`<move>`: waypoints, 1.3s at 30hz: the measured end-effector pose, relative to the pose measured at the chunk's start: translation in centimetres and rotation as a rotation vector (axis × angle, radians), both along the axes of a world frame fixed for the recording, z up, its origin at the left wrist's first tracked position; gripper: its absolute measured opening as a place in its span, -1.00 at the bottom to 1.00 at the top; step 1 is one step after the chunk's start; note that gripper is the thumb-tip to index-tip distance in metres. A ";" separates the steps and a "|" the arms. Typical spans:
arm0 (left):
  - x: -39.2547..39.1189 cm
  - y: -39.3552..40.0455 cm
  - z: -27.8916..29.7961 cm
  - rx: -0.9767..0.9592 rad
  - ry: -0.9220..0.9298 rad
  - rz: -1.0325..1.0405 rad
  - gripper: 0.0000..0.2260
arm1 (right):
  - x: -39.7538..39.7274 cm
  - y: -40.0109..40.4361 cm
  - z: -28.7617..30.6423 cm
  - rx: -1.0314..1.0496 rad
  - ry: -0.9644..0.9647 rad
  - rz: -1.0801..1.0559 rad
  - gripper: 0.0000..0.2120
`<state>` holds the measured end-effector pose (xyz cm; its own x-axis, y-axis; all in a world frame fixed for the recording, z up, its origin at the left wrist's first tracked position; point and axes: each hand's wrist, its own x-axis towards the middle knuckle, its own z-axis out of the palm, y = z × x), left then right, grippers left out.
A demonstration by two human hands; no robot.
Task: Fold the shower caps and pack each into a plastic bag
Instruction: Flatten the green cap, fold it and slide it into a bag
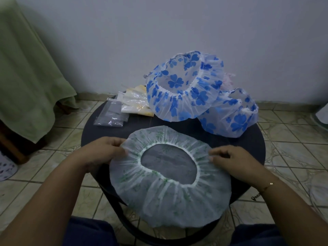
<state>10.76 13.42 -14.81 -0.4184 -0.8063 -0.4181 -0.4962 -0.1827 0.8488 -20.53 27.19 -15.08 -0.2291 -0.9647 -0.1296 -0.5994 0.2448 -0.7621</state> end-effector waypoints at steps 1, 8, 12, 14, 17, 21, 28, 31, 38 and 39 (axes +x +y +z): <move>-0.3 -0.3 -0.3 -0.058 -0.018 0.014 -0.53 | -0.1 0.0 -0.1 0.008 0.004 0.010 -0.72; -3.2 -1.7 -1.1 -0.402 -0.276 -0.098 -0.50 | 0.6 -0.1 -0.2 -0.120 0.039 -0.099 -0.55; -4.2 -1.4 -0.8 -0.336 -0.191 -0.231 -0.49 | 0.8 -1.0 -0.8 -0.112 0.001 -0.147 -0.58; -4.8 -1.2 -0.8 -0.318 -0.152 -0.285 -0.49 | 0.9 -1.4 -0.7 -0.094 -0.061 -0.132 -0.49; -5.6 -0.7 -1.0 -0.307 -0.057 -0.314 -0.50 | 1.2 -1.8 -0.7 -0.136 -0.190 -0.095 -0.65; -6.1 -0.4 -0.9 -0.267 0.066 -0.280 -0.57 | 1.8 -2.2 -1.4 -0.108 -0.177 -0.064 -0.60; -4.8 -0.9 -1.0 -0.419 -0.304 -0.091 -0.65 | 1.4 -2.8 -1.8 -0.171 -0.155 -0.245 -0.72; -4.8 -1.1 -1.2 -0.415 -0.287 -0.069 -0.68 | 1.2 -3.0 -1.9 -0.149 -0.134 -0.280 -0.72; -5.2 -1.4 -1.4 -0.408 -0.234 0.006 -0.69 | 0.7 -3.2 -1.8 -0.046 -0.150 -0.319 -0.66; -5.2 -1.5 -1.4 -0.396 -0.209 0.015 -0.71 | 0.7 -3.3 -1.7 -0.023 -0.149 -0.322 -0.70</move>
<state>5.61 11.94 -16.21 -0.3452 -0.9264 -0.1504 -0.6640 0.1278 0.7367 -19.87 23.88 -16.79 -0.5021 -0.8492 -0.1634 -0.3764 0.3847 -0.8428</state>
